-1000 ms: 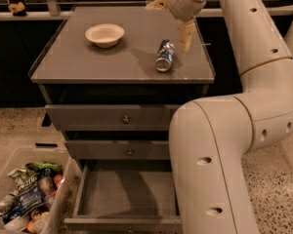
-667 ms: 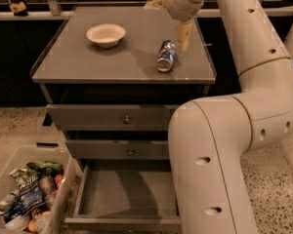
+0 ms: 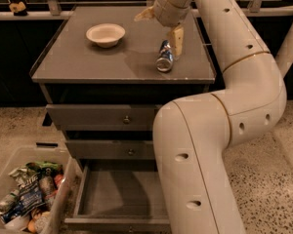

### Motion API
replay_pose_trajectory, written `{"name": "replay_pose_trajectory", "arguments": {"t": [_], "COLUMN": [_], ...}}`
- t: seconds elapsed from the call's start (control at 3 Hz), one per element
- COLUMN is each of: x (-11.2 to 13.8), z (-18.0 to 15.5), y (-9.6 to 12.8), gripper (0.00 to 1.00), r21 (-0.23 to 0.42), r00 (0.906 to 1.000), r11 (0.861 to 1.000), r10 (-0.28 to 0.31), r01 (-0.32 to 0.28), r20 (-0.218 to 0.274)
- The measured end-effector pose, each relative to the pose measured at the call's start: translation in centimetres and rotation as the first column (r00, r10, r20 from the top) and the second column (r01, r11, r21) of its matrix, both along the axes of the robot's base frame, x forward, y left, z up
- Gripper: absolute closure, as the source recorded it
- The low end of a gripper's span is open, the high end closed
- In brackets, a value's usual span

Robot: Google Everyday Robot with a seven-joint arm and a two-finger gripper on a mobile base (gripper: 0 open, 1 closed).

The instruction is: Place redbull can into bottom drawer

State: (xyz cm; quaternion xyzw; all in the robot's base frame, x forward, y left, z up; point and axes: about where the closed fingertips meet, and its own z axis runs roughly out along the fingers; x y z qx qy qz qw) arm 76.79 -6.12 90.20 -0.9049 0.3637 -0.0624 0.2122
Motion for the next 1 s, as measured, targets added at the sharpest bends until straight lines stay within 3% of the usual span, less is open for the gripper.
{"name": "replay_pose_trajectory", "arguments": {"t": [1.0], "x": [1.9], "z": [-2.4], "y": [0.8], "gripper": [0.0], "r21": [0.033], "r00": [0.9992], "r11": [0.999], "r10": [0.029], "r01": [-0.03], "r20": [0.026]}}
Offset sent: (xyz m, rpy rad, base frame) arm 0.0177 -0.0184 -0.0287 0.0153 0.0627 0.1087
